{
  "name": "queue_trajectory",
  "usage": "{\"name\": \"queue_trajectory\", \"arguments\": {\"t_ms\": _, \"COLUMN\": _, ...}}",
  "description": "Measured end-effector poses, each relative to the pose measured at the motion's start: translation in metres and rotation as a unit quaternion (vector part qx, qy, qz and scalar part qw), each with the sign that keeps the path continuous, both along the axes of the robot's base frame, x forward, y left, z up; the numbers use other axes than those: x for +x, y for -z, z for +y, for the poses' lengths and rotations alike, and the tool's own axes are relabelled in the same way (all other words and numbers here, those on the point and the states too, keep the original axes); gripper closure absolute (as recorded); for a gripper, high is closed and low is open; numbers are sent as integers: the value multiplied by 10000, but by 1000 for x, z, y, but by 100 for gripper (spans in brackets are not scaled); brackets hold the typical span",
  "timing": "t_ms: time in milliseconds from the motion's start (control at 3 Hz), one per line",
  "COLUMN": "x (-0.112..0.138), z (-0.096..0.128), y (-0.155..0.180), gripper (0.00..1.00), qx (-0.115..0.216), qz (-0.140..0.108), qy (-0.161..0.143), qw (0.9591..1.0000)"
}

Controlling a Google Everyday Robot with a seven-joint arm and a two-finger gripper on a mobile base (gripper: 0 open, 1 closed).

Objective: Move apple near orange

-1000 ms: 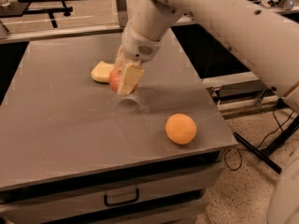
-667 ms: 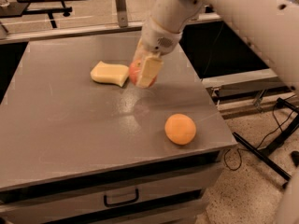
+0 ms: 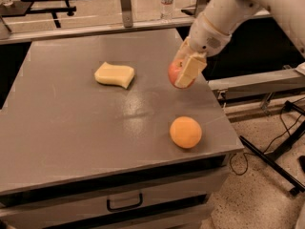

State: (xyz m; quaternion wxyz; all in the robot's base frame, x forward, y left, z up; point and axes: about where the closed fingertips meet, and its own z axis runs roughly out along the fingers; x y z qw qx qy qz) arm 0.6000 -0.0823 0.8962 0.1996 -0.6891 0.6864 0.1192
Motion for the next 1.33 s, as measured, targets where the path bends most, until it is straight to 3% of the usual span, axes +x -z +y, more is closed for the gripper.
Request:
{"name": "queue_trajectory", "arguments": {"t_ms": 333, "x": -10, "z": -34, "y": 7, "gripper": 100, "qx": 441, "qz": 135, "qy": 206, "qw": 9987}}
{"name": "queue_trajectory", "arguments": {"t_ms": 667, "x": -24, "z": -51, "y": 14, "gripper": 91, "qx": 767, "qz": 167, "qy": 267, "qw": 9966}}
{"name": "queue_trajectory", "arguments": {"t_ms": 1000, "x": -40, "z": -52, "y": 23, "gripper": 60, "qx": 1112, "qz": 185, "qy": 89, "qw": 9936}}
{"name": "queue_trajectory", "arguments": {"t_ms": 1333, "x": -46, "z": -44, "y": 26, "gripper": 35, "qx": 1321, "qz": 150, "qy": -219, "qw": 9909}}
